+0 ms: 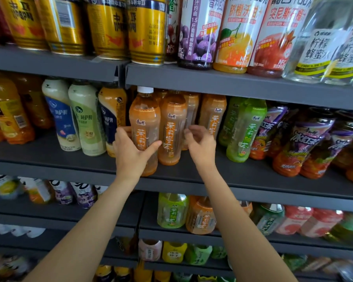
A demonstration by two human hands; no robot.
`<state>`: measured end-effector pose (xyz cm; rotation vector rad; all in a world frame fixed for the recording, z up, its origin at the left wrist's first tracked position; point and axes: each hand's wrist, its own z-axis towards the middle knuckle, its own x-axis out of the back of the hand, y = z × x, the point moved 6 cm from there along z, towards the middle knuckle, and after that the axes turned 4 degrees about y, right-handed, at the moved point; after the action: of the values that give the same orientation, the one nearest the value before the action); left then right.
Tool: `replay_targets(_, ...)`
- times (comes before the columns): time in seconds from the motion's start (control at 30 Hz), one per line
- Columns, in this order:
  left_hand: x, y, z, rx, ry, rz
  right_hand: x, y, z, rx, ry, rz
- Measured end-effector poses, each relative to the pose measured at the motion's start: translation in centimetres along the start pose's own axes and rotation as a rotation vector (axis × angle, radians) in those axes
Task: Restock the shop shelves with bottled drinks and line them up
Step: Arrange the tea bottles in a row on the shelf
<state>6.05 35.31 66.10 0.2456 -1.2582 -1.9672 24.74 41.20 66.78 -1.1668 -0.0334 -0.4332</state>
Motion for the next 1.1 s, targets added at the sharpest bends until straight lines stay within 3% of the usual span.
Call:
replay_targets(0.1,0.0,0.1,-0.1,-0.007,-0.002,0.008,-2.3,1.1,-1.6,-0.118,-0.320,0.098)
replay_targets(0.17,0.1,0.1,-0.1,-0.003,-0.004,0.012,-3.6,1.8,-1.6,-0.102,-0.377,0.009)
replay_targets(0.47,0.1,-0.3,0.4,-0.001,-0.075,-0.025,-2.7,1.4,-1.5,0.018,0.028,-0.322)
replay_targets(0.9,-0.9,1.4,-0.3,0.028,-0.217,-0.063,-1.9,0.8,-0.1,0.017,-0.175,-0.304)
replay_targets(1.0,-2.5,2.2,-1.2,-0.002,-0.234,-0.068,0.1,0.0,-1.2,0.113,-0.346,-0.251)
replay_targets(1.1,-5.1,3.3,-2.4,-0.031,-0.226,-0.046,1.5,0.3,-2.6,0.031,-0.603,-0.200)
